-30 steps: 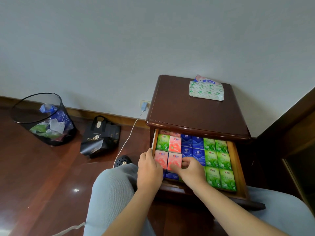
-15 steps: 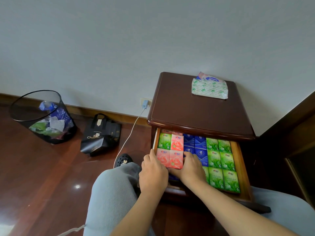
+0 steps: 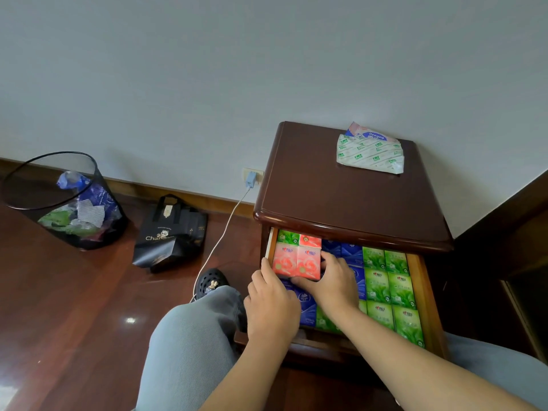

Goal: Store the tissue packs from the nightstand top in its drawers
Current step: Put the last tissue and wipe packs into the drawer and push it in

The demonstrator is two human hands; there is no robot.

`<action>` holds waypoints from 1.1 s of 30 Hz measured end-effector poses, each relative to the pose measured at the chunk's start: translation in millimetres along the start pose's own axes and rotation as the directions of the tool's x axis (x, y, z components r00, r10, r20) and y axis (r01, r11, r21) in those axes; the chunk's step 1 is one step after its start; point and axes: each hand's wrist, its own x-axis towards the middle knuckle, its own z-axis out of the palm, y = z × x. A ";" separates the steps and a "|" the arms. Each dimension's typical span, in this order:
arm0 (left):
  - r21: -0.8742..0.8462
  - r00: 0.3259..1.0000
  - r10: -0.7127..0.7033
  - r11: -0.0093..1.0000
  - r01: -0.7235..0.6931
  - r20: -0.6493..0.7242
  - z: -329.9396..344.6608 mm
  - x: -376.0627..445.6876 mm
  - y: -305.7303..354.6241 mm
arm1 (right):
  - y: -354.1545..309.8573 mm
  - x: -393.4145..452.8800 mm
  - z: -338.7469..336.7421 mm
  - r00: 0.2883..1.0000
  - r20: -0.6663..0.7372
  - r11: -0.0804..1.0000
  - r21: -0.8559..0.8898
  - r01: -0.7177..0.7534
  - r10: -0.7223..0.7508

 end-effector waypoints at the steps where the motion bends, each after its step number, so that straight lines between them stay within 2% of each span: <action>1: 0.007 1.000 0.005 1.000 -0.005 -0.004 1.5 -1.0 -0.1 | 0.6 1.8 0.0 1.000 -0.006 1.000 -0.006 0.008 -0.008; 14: 0.034 1.000 -0.003 0.999 0.004 -0.007 1.7 -3.4 0.7 | 0.1 13.7 6.8 0.999 -0.025 1.000 0.023 -0.020 0.021; 23: 0.028 1.000 -0.003 1.000 0.003 -0.007 -1.3 -4.5 1.8 | -1.4 21.8 16.0 0.984 -0.159 0.991 0.115 -0.063 0.081; 28: 0.036 1.000 -0.005 0.999 0.005 -0.002 -1.3 -3.2 2.4 | -5.9 29.5 19.2 0.966 -0.234 0.993 0.063 -0.098 0.110; 33: 0.049 1.000 -0.019 0.999 0.018 0.017 1.2 -1.5 1.5 | -12.0 36.5 19.7 0.964 -0.193 0.983 0.008 -0.185 0.183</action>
